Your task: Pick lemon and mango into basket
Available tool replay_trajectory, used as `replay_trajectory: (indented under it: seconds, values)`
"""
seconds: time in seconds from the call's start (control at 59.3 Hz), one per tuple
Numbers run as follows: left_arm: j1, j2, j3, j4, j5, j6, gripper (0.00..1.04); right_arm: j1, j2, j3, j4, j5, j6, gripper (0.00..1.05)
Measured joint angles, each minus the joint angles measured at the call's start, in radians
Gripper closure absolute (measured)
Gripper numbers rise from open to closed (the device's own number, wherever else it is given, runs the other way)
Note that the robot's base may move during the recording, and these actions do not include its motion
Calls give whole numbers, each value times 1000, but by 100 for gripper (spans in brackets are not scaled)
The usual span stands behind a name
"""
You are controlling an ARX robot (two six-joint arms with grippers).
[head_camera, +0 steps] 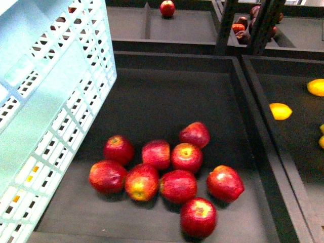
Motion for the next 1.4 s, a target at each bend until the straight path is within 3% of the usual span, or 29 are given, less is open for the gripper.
replay_trajectory:
  seconds: [0.219, 0.304, 0.371, 0.506, 0.658, 1.114, 1.401]
  values:
    - [4, 4, 1, -7, 8, 15, 100, 0, 0, 0, 0, 1, 0, 9]
    - [-20, 89, 124, -266, 66, 204, 100, 0, 0, 0, 0, 2, 0, 9]
    - [-66, 154, 180, -336, 68, 345, 100, 0, -1, 0, 0, 2, 0, 9]
    - [-174, 324, 253, -311, 37, 501, 100, 0, 0, 0, 0, 2, 0, 9]
    - [-256, 485, 381, -253, 25, 534, 100, 0, 0, 0, 0, 5, 0, 9]
    - [-562, 827, 695, -234, 149, 567, 100, 0, 0, 0, 0, 5, 0, 9]
    - [-655, 829, 701, -211, 241, 570, 100, 0, 0, 0, 0, 5, 0, 9]
